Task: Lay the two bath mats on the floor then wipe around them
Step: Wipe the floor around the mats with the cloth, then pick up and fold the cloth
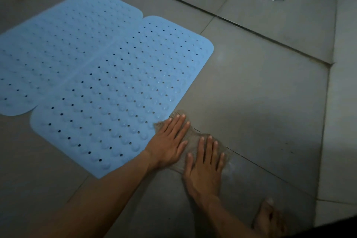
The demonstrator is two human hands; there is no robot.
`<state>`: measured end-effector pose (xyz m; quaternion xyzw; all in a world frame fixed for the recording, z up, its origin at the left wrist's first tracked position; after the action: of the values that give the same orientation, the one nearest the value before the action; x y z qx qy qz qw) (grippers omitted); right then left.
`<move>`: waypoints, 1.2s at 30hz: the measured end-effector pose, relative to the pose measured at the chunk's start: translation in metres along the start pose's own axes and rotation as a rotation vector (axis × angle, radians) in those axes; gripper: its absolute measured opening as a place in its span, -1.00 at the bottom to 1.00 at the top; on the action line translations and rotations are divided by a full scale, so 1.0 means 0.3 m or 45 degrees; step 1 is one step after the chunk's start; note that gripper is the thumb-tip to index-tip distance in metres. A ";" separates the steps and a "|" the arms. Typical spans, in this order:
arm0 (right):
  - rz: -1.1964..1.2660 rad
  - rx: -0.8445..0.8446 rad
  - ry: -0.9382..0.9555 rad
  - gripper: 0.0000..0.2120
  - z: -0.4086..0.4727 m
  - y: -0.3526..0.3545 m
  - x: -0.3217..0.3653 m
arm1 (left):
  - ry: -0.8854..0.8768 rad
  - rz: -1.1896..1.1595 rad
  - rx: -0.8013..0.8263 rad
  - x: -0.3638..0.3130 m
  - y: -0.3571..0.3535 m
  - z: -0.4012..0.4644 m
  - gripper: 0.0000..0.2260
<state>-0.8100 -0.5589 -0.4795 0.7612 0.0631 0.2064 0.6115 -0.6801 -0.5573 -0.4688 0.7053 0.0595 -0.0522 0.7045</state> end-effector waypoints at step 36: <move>0.175 0.290 1.038 -0.75 0.417 0.995 0.820 | 0.858 -0.771 0.207 0.501 1.068 -0.012 -0.78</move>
<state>-0.5847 -0.6594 -0.1564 0.6823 0.2712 0.5226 0.4334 -0.4811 -0.5524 -0.1760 0.6869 0.4842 -0.0280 0.5412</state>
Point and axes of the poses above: each hand's wrist, its own z-axis towards the middle knuckle, its own y-axis out of the back of the hand, x = y × z, the point moved 10 cm from there along z, towards the middle knuckle, and after that the axes turned 2 degrees about x, right-handed, at the moved point
